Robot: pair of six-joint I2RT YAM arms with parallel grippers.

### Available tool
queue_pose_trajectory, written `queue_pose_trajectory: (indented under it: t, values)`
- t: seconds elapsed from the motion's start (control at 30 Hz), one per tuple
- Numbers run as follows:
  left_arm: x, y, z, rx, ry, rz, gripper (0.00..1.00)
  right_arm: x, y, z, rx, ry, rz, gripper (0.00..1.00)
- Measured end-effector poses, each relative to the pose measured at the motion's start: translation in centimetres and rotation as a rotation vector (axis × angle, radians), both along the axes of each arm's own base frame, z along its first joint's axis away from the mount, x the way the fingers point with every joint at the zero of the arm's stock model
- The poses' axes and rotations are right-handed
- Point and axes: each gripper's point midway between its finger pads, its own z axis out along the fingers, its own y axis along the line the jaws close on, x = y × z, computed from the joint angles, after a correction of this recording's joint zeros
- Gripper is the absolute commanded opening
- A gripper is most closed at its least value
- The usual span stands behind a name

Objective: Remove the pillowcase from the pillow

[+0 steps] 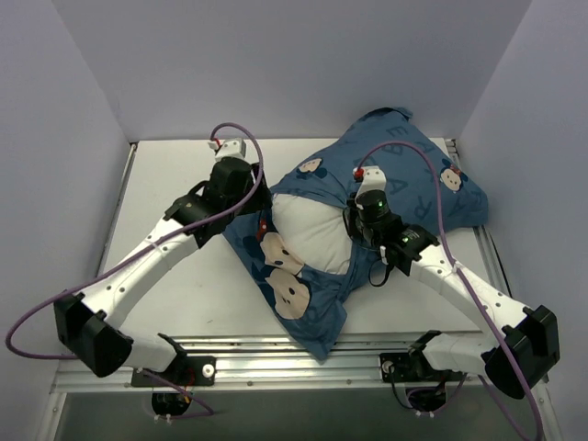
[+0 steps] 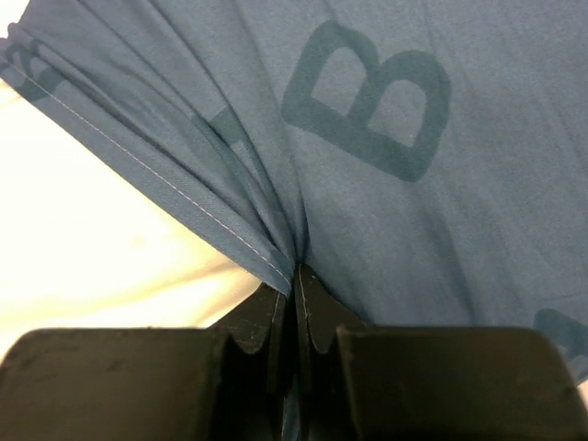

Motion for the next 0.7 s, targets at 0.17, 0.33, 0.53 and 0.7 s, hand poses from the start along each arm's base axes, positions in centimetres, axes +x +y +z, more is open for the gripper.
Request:
queue_pose_trajectory:
  t: [0.17, 0.33, 0.53, 0.7]
  values:
    - [4.4, -0.6, -3.7, 0.128, 0.066, -0.002, 0.66, -0.2, 0.4, 0.1, -0.009, -0.01, 0.006, 0.0]
    - [6.1, -1.0, -7.7, 0.212, 0.147, -0.034, 0.65, -0.2, 0.5, -0.1, -0.013, -0.016, 0.002, 0.0]
    - [6.0, -1.2, -8.9, 0.234, 0.181, -0.064, 0.64, -0.1, 0.2, -0.2, -0.022, -0.027, -0.015, 0.0]
    - [4.2, 0.5, -10.1, 0.248, 0.195, -0.047, 0.59, -0.2, 0.2, -0.4, -0.031, -0.026, -0.026, 0.0]
